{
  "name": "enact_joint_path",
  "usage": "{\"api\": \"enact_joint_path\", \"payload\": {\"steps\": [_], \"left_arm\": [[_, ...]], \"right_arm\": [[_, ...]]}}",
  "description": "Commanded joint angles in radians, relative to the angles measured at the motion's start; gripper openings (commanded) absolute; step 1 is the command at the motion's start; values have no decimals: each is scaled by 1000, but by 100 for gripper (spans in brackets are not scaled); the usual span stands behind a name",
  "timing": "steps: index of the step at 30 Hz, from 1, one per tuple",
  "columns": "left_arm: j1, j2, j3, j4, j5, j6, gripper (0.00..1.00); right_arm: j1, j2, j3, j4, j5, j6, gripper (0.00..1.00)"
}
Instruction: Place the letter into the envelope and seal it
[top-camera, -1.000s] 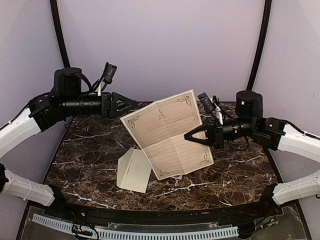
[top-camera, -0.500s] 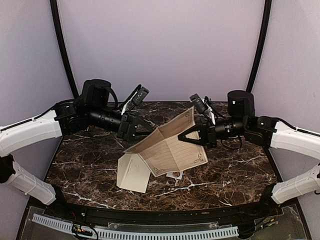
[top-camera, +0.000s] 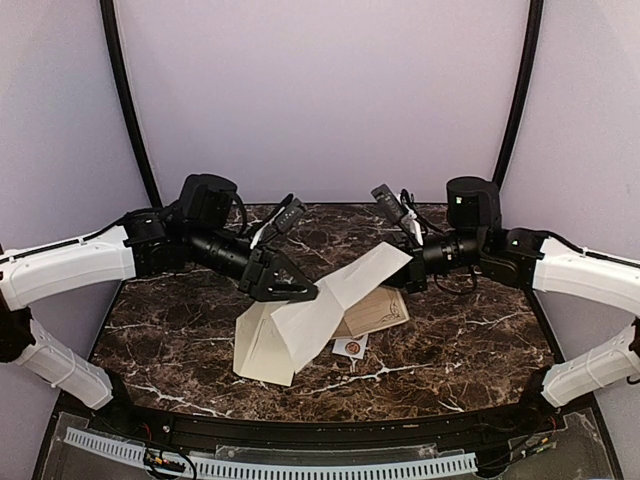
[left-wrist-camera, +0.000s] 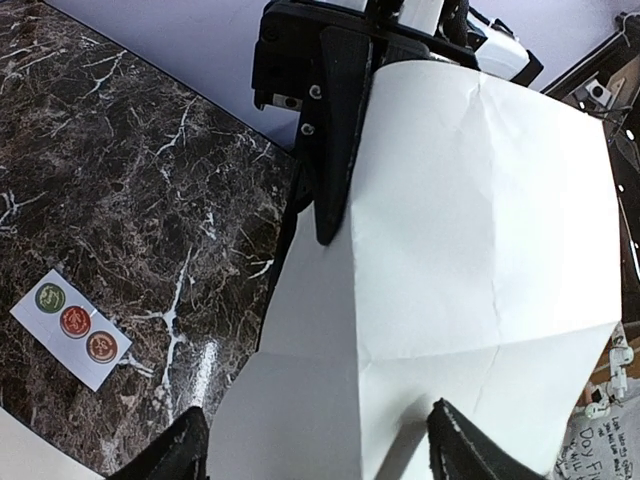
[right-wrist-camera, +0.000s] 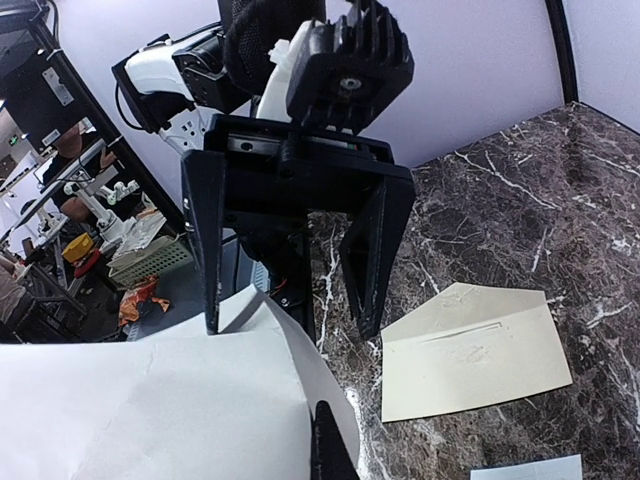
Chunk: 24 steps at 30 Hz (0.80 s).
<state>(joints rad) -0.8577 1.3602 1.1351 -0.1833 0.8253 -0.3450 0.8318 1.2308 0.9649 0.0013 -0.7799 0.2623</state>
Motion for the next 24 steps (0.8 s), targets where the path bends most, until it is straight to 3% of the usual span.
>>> {"api": "enact_joint_path", "payload": {"steps": [1,8,11,13,17,24], "left_arm": [[-4,7,14,-75,-1,69,70],[-6,-3,15,-105,7,106,55],[-5,-5,17,-107,10,109,54],[-5,-6,21,-109,7,109,58],[-5,2,42,-60,-17,61,80],[-6,62,62,49,23,-62,85]], "right_arm": [[9,6,36,17,-22,-14,0],[9,14,36,7,-29,-14,0],[9,24,41,3,-28,-15,0],[10,34,48,-12,-22,-22,0],[22,62,70,-69,-30,-56,0],[52,92,116,-156,-12,-108,0]]}}
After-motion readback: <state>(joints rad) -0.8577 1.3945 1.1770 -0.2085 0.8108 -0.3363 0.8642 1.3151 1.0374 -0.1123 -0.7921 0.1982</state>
